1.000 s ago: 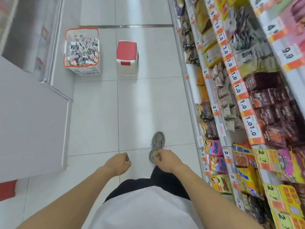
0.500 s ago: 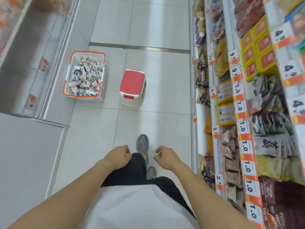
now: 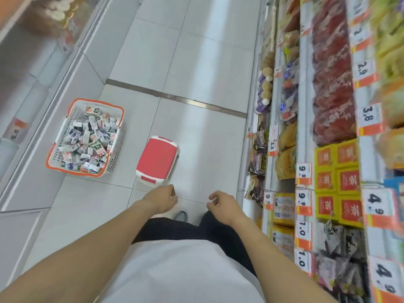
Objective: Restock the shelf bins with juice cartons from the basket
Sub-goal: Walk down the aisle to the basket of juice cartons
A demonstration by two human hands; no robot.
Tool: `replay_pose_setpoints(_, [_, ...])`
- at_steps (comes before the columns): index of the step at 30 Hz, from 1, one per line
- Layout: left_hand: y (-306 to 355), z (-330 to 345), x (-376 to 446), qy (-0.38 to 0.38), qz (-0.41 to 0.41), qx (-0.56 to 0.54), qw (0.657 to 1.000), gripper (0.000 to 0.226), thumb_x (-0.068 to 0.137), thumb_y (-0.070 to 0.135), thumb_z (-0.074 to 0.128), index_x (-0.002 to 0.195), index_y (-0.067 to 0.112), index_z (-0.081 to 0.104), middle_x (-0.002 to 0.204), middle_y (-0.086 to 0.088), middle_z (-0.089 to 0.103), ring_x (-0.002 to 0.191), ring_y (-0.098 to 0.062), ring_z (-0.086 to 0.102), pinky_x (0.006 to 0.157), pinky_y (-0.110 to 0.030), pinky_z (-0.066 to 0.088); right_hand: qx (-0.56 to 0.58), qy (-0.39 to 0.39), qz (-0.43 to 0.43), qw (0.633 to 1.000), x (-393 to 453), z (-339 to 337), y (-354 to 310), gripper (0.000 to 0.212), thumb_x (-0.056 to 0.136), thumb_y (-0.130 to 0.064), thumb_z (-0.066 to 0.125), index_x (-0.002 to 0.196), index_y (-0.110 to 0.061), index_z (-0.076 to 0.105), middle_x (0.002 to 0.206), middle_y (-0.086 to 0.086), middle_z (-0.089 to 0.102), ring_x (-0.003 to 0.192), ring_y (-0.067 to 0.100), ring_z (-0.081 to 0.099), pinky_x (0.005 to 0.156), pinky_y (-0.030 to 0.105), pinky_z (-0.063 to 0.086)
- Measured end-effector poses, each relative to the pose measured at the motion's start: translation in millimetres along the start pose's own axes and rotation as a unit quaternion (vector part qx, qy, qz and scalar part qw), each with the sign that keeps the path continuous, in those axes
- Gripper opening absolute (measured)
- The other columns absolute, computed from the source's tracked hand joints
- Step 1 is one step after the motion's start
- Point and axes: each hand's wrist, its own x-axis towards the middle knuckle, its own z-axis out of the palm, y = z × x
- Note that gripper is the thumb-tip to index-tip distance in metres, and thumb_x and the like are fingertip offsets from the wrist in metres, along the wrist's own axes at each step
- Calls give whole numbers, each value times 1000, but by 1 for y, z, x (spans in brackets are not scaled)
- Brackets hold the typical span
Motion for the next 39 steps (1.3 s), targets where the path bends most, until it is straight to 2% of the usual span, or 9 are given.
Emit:
replay_pose_setpoints(4, [24,-49,65,3,-30,-37,999,26,98,33,44,112,17,59,95,2,60,85,-19,56,72,-30,42,-16,-20,-31,999,82,-58,-28,31,95,-30,56,123,-20,56,100,-8,61,79,-3,54,63,10,38])
replay_pose_setpoints(7, [39,-82,116,6,-69,-80,994,24,99,33,45,109,17,59,100,0,61,90,-21,57,77,-32,46,-42,-71,-58,995,153,-101,-51,33,94,-31,56,125,-19,56,105,-5,63,88,10,61,78,25,50])
replay_pose_setpoints(11, [62,-131,165,27,-121,-129,984,22,99,31,44,100,14,59,99,-3,62,90,-24,57,73,-32,43,-117,-122,-104,980,238,-176,-97,31,95,-31,56,123,-17,58,99,-7,62,87,13,62,80,26,51])
replay_pose_setpoints(16, [75,-193,202,109,-188,-226,950,25,97,32,40,75,24,47,78,3,56,72,-17,51,60,-28,37,-249,-175,-180,935,326,-261,-188,33,94,-34,57,123,-18,61,112,0,67,99,20,65,89,30,52])
replay_pose_setpoints(20, [76,-233,229,129,-231,-289,920,30,99,33,38,86,12,56,83,-7,61,82,-28,59,71,-37,45,-311,-195,-251,896,388,-294,-283,28,93,-27,58,118,-17,63,108,0,67,95,18,62,83,26,49])
replay_pose_setpoints(24, [70,-278,270,151,-236,-343,896,22,98,30,42,83,16,52,83,-15,55,80,-32,56,61,-33,34,-355,-190,-302,864,445,-300,-361,16,93,-28,57,105,-20,63,92,-6,65,78,12,60,70,24,47])
replay_pose_setpoints(27, [57,-322,292,190,-250,-387,867,16,98,31,42,84,24,47,89,-1,57,83,-23,52,65,-30,32,-394,-206,-320,837,476,-292,-412,26,93,-32,60,115,-18,63,95,-8,62,85,11,58,78,21,43])
replay_pose_setpoints(32, [25,-373,282,244,-295,-459,802,17,97,29,45,95,17,57,98,-2,65,90,-26,65,74,-32,49,-453,-270,-341,779,492,-258,-488,27,93,-30,59,116,-16,64,103,-1,69,93,17,65,89,27,50])
replay_pose_setpoints(39, [-55,-408,256,294,-367,-437,767,26,99,33,45,112,16,59,112,-4,64,100,-23,60,85,-34,49,-527,-341,-386,675,496,-154,-574,30,95,-34,55,120,-21,61,120,1,66,106,20,63,95,33,51])
